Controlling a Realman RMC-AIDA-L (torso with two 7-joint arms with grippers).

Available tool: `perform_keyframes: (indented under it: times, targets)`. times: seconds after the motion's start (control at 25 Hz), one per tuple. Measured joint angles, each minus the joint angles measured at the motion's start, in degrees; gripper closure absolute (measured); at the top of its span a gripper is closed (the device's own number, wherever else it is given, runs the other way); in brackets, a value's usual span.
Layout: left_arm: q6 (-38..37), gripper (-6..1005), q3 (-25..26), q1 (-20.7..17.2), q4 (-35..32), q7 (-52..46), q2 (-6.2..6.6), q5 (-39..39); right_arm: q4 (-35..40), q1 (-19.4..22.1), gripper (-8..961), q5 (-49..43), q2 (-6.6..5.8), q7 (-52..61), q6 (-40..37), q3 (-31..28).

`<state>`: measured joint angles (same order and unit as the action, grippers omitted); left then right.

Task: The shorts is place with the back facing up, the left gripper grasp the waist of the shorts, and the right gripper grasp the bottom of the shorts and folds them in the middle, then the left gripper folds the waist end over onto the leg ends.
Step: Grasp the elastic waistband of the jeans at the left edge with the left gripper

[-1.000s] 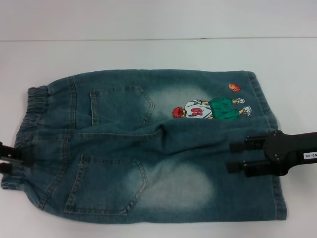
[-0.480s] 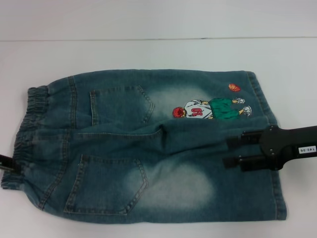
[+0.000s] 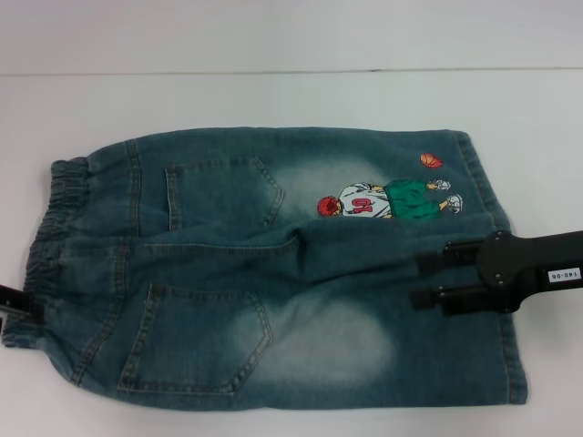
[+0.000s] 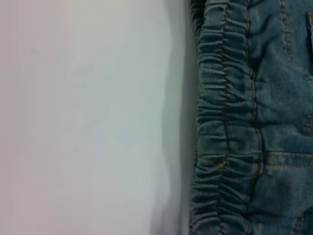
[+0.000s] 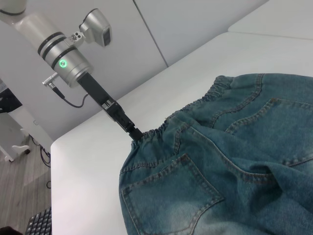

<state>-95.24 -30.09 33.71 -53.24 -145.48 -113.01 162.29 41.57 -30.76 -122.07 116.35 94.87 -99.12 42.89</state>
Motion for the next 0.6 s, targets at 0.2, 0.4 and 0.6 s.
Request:
perform_keyframes:
  times: [0.2,0.4,0.6]
  targets:
    - [0.3,299,-0.6,0.1,0.2,0.0,-0.04,0.0,0.0,-0.2,236,0.0,-0.06,0.0,0.0,0.0]
    - [-0.1,309,-1.5,0.6,0.6,-0.1,-0.37,0.0,0.0,-0.2,236,0.0,-0.21,0.1,0.0,0.0]
    - [-0.4,356,-1.5,0.8,0.7,0.8,-0.46,-0.5,0.0,-0.3,236,0.0,-0.32,0.2,0.0,-0.1]
